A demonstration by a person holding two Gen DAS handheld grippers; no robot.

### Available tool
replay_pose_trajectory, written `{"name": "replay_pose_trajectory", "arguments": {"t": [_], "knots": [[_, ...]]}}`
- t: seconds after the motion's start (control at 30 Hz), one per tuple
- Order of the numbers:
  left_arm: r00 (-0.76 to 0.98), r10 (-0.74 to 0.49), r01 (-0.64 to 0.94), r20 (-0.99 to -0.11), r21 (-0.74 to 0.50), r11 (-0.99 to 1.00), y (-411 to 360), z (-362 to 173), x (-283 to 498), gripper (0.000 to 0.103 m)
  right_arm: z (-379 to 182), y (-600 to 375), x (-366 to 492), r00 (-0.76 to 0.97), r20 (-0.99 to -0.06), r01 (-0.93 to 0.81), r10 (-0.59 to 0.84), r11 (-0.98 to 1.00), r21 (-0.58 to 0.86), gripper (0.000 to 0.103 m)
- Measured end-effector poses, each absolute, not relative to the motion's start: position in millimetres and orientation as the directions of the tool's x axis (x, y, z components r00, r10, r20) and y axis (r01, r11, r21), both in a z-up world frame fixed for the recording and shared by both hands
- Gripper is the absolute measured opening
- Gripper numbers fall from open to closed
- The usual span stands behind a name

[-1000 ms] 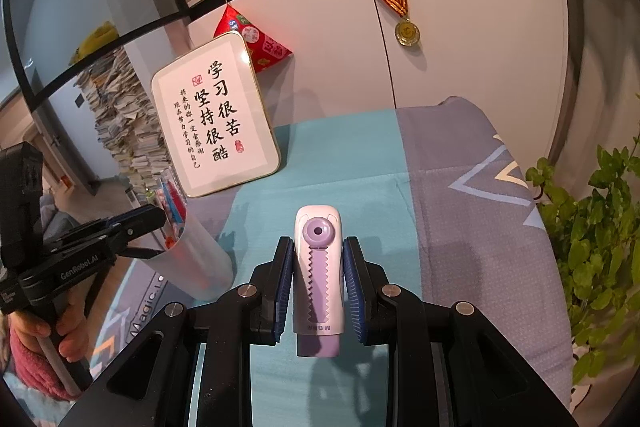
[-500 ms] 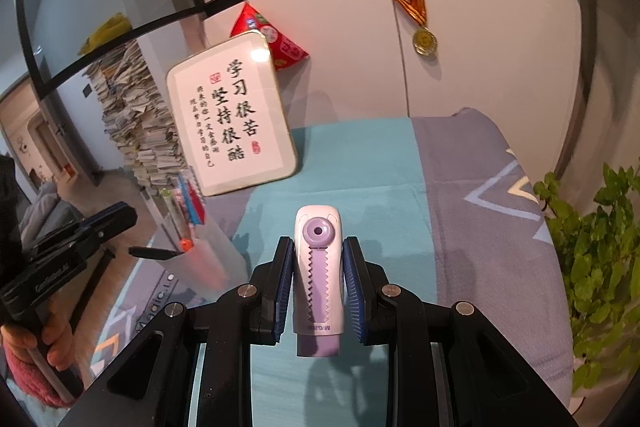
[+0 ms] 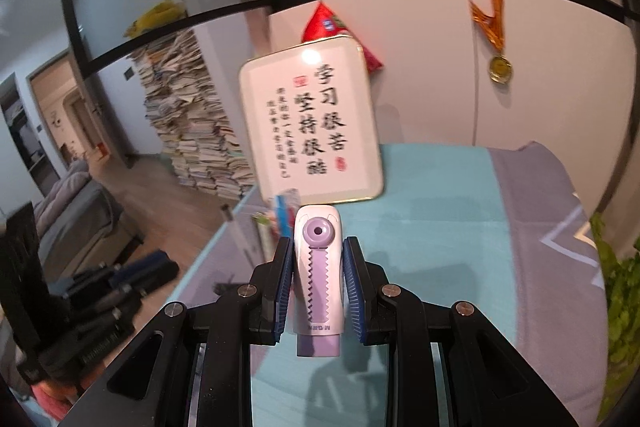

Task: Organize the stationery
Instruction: 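Lower the correction tape into the frosted cup and open the right gripper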

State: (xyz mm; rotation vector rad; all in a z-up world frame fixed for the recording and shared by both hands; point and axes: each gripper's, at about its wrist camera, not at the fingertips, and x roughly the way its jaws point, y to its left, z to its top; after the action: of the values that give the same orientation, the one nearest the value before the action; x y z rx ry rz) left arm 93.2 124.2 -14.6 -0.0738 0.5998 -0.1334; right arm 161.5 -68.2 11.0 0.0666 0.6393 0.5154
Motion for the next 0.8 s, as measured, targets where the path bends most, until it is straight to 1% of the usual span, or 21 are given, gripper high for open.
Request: {"name": "replay_pose_trajectory", "arguments": {"t": [0.2,0.4,0.6,0.8], "knots": [[0.810,-0.142,0.103,-0.570,-0.100,0.990,129.9,-25.7,92.1,0.015,6.9,-42.3,169.5,0.660,-0.564,-0.462,0.496,0.860,0.215,0.026],[0.809,-0.144,0.090,-0.569,-0.123,0.988,139.6,-30.4,93.4,0.015,2.8,-26.0,178.1,0.662,-0.553,-0.473,0.506,0.854,0.217,0.026],[0.806,-0.149,0.078,-0.572,-0.146,0.986,146.8,-37.2,95.8,0.015,-8.3,-15.4,189.7,0.645,-0.569,-0.474,0.509,0.851,0.225,0.026],[0.795,-0.166,0.094,-0.584,-0.152,0.984,145.7,-42.4,100.9,0.015,-10.7,-10.8,191.7,0.658,-0.552,-0.479,0.511,0.851,0.217,0.026]]}}
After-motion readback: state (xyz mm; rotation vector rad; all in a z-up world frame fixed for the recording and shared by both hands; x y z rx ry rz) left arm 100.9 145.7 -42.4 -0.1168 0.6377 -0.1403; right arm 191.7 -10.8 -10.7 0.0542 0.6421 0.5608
